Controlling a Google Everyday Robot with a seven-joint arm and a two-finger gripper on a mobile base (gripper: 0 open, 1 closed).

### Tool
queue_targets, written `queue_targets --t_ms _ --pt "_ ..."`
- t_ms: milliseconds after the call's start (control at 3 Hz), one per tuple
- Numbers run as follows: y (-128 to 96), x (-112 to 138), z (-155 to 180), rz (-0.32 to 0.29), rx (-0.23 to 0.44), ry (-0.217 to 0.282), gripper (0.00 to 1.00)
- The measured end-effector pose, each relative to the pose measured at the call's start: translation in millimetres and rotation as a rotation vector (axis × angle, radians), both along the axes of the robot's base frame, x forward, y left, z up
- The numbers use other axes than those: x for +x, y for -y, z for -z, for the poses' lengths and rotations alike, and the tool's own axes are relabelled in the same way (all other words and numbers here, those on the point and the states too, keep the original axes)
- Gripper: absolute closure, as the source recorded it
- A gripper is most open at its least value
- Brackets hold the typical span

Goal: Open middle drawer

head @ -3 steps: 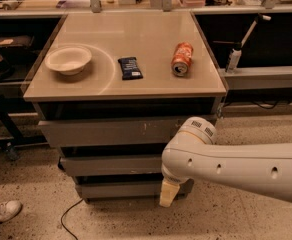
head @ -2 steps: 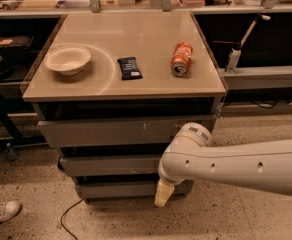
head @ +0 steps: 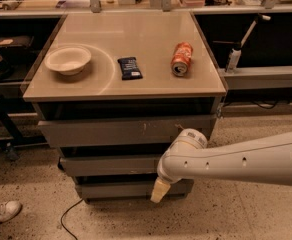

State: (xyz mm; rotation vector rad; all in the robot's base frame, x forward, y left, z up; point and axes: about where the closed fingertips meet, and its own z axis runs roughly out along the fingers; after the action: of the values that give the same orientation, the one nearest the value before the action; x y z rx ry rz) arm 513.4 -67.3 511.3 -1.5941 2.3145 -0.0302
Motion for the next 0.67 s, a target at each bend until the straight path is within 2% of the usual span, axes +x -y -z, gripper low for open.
queue_targets --t_ms 667 --pt "3.8 14.4 41.8 0.013 0.024 -0.014 0.0"
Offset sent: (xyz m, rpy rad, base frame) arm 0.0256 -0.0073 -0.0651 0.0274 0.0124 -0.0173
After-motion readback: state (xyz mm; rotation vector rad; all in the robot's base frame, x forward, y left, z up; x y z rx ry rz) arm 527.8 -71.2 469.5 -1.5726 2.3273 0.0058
